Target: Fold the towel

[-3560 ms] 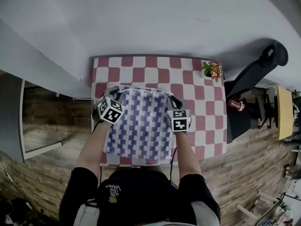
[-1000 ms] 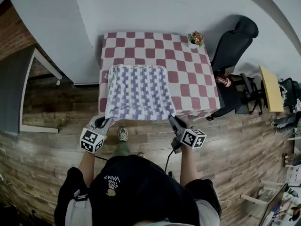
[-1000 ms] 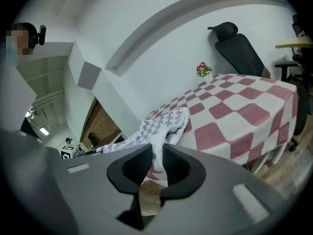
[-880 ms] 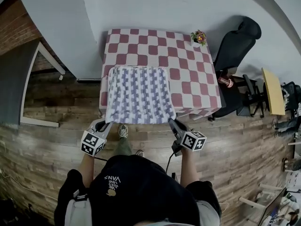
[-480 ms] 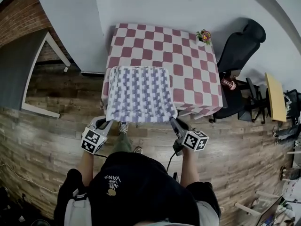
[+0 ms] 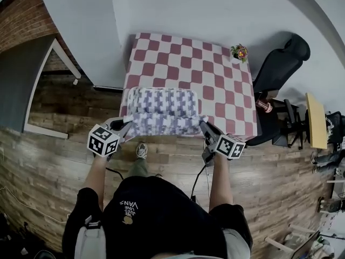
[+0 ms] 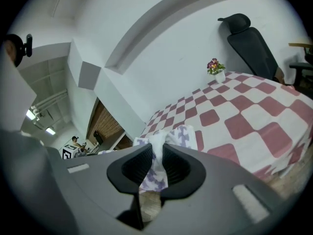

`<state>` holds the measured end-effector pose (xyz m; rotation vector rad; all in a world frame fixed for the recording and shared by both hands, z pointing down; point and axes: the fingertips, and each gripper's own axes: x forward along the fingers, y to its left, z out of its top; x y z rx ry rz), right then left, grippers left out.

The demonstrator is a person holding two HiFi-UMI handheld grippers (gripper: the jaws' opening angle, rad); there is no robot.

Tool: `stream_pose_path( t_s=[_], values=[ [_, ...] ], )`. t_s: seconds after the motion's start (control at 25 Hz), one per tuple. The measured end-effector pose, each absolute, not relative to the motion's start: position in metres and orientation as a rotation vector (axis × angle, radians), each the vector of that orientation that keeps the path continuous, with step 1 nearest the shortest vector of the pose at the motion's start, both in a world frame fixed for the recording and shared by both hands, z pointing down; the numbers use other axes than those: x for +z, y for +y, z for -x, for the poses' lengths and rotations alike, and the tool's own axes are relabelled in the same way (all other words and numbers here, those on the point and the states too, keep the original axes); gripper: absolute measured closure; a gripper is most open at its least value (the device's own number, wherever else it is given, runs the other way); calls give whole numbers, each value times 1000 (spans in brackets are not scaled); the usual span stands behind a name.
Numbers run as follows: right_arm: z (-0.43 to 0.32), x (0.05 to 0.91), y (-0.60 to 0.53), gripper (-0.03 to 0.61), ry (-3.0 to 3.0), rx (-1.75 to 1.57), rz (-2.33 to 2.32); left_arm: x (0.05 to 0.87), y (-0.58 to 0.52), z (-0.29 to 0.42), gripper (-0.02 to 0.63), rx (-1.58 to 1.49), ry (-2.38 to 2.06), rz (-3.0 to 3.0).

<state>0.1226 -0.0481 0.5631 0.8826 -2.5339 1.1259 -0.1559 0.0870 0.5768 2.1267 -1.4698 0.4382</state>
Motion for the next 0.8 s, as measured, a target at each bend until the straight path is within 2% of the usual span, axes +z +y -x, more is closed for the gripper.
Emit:
stream_pose_path(
  t_s=[0.52,0.8],
  values=[
    [-54,620,-176,509,-2336,1172,-991,635,-38,224,586,380,-1282,-1900],
    [-50,659,-207,497,-2180,1228,-1113,666,-66,233,583,171,-1119,-1762]
  ],
)
